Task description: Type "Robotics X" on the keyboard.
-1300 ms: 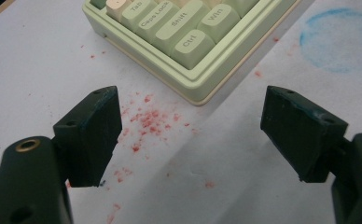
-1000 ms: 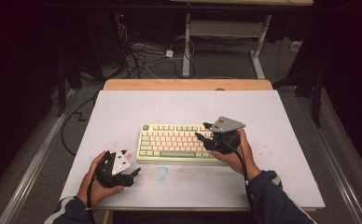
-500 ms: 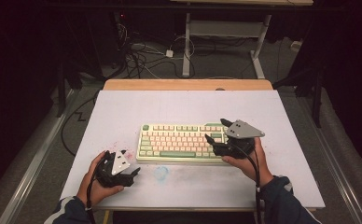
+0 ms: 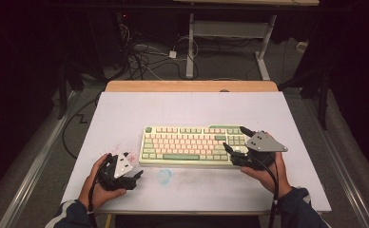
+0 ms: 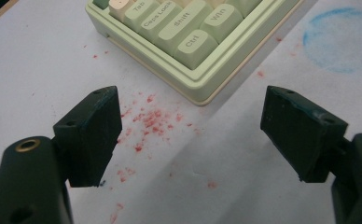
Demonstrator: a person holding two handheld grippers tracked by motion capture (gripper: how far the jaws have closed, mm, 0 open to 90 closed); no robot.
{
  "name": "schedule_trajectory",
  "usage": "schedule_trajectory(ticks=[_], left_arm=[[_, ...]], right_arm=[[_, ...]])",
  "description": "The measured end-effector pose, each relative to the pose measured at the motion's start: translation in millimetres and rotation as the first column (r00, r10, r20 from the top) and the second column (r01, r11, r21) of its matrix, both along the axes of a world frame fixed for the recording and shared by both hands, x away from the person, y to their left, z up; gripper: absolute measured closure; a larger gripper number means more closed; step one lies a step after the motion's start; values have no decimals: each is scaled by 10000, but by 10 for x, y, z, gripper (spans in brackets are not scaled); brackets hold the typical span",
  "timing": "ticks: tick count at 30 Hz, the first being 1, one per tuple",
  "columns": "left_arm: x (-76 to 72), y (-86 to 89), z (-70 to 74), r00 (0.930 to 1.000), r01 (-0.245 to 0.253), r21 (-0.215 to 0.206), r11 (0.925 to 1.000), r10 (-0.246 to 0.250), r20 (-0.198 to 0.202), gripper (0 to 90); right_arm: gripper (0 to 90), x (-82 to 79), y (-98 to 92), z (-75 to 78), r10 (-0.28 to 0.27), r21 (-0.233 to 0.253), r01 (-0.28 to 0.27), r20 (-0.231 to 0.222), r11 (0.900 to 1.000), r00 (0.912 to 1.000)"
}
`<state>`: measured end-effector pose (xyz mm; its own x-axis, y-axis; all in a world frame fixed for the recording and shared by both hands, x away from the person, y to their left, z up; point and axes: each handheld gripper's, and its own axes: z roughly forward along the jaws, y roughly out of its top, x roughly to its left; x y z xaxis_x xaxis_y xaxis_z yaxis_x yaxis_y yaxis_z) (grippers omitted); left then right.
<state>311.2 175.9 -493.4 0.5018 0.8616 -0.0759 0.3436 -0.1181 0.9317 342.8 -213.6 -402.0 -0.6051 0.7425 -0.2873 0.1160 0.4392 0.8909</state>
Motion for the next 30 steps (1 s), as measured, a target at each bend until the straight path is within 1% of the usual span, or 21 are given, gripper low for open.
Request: schedule_trajectory(ticks=[2,4,6,8,9,11,13,15,17,18,19,20,22,23,25,28,30], left_arm=[[3,1,5,10000,-34,30,10000,34,9,196],[5,1,13,10000,-84,49,10000,84,32,209],[8,0,20,9999,-135,3,9999,135,50,226],[6,5,31,9999,-107,-48,9999,108,56,237],[8,-7,35,9997,-204,-254,9995,206,108,242],[5,8,55,9998,-158,-281,9995,161,116,276],[5,11,67,9997,-197,-323,9993,202,150,297],[5,14,80,9997,-177,-289,9994,182,161,331],[6,10,97,9998,-123,-326,9994,128,128,374],[8,4,106,9999,-116,-425,9990,121,117,400],[13,-6,116,9999,-140,-500,9987,144,80,425],[20,-7,127,9999,-112,-428,9990,114,53,469],[44,-22,155,9998,-160,-627,9979,154,-99,535],[53,-23,169,9999,-82,-574,9983,74,-142,578],[76,-44,208,9997,-3,-841,9965,-17,-232,677],[115,-84,257,9992,142,-927,9956,-175,-353,768],[140,-118,289,9986,235,-1043,9943,-284,-454,826]], right_arm=[[264,-19,-45,-21,-4,-29,4,7,10000,10000],[264,-43,-78,-49,-128,-49,127,-79,9999,9999],[264,-64,-111,-79,-178,-83,177,-98,9998,9998],[264,-86,-140,-111,-242,-116,240,-152,9996,9996],[265,-103,-151,-129,-226,-98,225,-153,9997,9996],[265,-133,-173,-160,-311,-209,308,-135,9993,9994],[267,-163,-200,-195,-281,-169,277,-220,9995,9994],[268,-197,-217,-230,-387,-421,381,-146,9984,9991],[268,-234,-247,-266,-354,-271,347,-234,9990,9991],[268,-251,-256,-286,-373,-288,365,-290,9989,9989],[268,-268,-266,-307,-357,-366,346,-306,9987,9989],[268,-288,-275,-328,-357,-425,342,-352,9985,9987],[268,-325,-293,-369,-383,-488,362,-431,9982,9983],[268,-346,-299,-389,-372,-479,349,-493,9982,9981],[268,-383,-306,-425,-371,-616,332,-640,9976,9973],[268,-429,-317,-460,-316,-681,264,-776,9973,9965],[268,-448,-322,-473,-292,-796,230,-781,9966,9965]])
